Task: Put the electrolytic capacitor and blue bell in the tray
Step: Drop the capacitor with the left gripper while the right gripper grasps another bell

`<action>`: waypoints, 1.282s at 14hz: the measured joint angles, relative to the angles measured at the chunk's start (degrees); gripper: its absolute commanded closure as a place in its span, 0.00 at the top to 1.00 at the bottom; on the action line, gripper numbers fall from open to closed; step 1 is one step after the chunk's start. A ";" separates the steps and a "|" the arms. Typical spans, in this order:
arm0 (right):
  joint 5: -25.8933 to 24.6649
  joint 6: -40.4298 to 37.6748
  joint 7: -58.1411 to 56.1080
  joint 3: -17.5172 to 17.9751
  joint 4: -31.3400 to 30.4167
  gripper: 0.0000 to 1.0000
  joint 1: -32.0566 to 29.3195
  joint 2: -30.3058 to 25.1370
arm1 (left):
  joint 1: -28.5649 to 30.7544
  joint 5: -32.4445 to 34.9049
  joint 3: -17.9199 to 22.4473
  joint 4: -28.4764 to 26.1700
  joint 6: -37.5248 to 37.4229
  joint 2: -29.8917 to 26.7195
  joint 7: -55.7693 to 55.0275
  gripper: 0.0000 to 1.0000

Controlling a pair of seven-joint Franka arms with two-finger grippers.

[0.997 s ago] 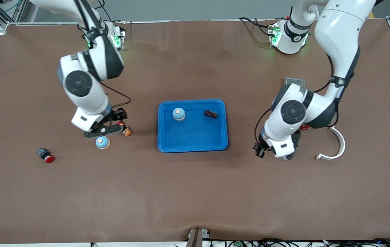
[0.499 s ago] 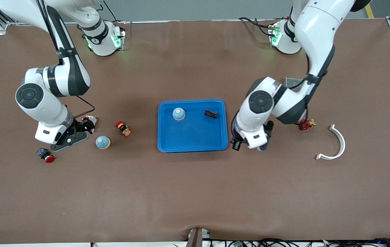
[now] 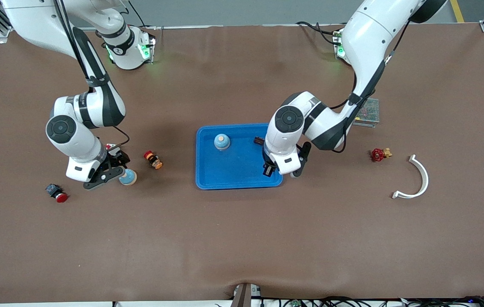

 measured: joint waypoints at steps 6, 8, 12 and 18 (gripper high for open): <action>0.09 4.46 0.00 0.47 -0.68 1.00 0.00 3.24 | -1.44 0.00 0.02 0.04 -0.01 3.37 -5.89 0.00; 0.10 5.58 0.00 0.63 -0.70 1.00 0.00 4.24 | -1.91 0.00 0.02 0.05 -0.01 4.51 -7.08 0.00; 0.11 7.95 0.00 0.94 -0.82 1.00 0.00 6.34 | -2.31 0.00 0.02 0.18 0.01 5.74 -7.84 0.27; 0.12 11.47 0.00 1.10 -1.52 1.00 -0.02 8.45 | -2.63 0.14 0.03 1.99 0.03 5.51 -7.40 1.00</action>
